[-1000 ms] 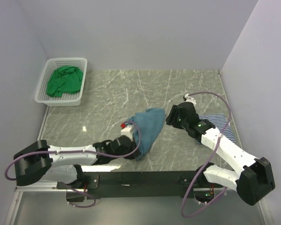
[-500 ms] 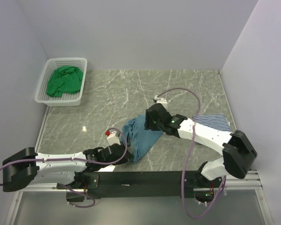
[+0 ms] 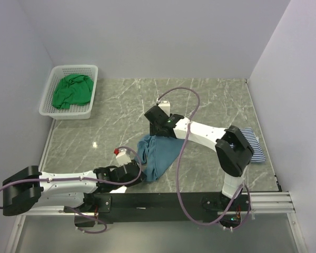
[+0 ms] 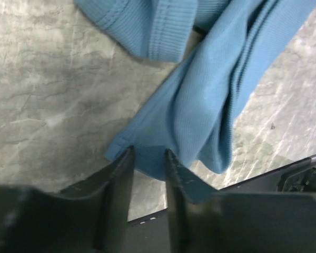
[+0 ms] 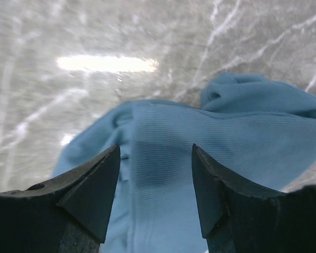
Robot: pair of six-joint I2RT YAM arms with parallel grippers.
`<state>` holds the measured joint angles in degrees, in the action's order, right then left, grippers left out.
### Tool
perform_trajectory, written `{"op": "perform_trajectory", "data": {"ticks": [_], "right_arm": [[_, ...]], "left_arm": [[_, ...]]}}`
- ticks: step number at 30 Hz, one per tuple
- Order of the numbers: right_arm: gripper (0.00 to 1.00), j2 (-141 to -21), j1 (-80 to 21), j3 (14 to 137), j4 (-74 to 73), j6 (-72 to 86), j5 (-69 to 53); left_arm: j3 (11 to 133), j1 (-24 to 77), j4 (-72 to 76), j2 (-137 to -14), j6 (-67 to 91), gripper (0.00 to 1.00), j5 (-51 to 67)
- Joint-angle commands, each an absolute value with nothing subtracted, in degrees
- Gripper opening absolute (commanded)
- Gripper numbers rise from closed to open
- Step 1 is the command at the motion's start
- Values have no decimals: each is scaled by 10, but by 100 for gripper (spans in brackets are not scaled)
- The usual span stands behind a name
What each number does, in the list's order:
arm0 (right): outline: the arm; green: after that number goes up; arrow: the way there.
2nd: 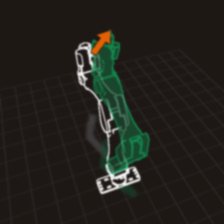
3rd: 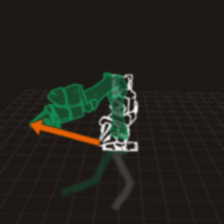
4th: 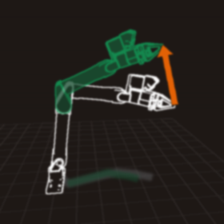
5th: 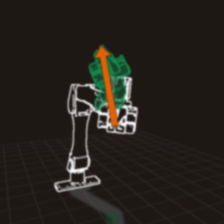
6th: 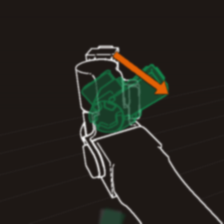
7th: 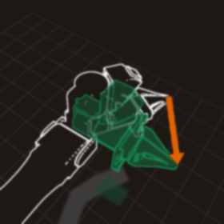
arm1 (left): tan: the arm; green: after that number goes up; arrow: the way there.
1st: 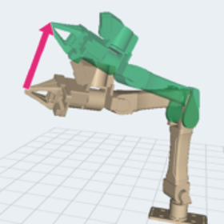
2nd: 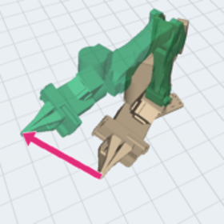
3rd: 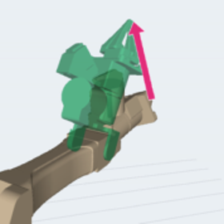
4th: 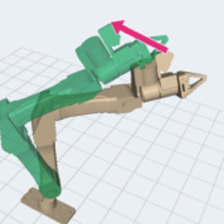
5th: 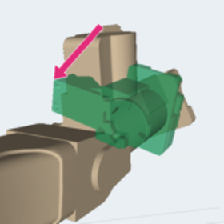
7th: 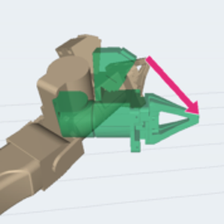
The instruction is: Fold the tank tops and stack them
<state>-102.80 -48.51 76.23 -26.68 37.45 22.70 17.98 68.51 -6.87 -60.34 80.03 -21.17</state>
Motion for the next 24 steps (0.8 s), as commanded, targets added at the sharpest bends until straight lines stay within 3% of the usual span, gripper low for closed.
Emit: {"op": "perform_trajectory", "data": {"ticks": [1,7,10,16,20,24], "right_arm": [[64,-1054,-488,794,-296,365,263],[60,-1094,-489,811,-306,362,272],[50,-1078,-488,793,-298,366,276],[17,-1020,-488,755,-289,378,294],[8,-962,-487,729,-289,388,304],[7,-902,-488,690,-287,396,307]], "left_arm": [[201,688,-105,-587,814,38,-237],[209,689,-120,-593,809,45,-241],[221,688,-153,-601,823,44,-262],[239,689,-182,-573,817,39,-281],[252,690,-201,-554,806,34,-293],[269,689,-240,-576,808,32,-308]]}}
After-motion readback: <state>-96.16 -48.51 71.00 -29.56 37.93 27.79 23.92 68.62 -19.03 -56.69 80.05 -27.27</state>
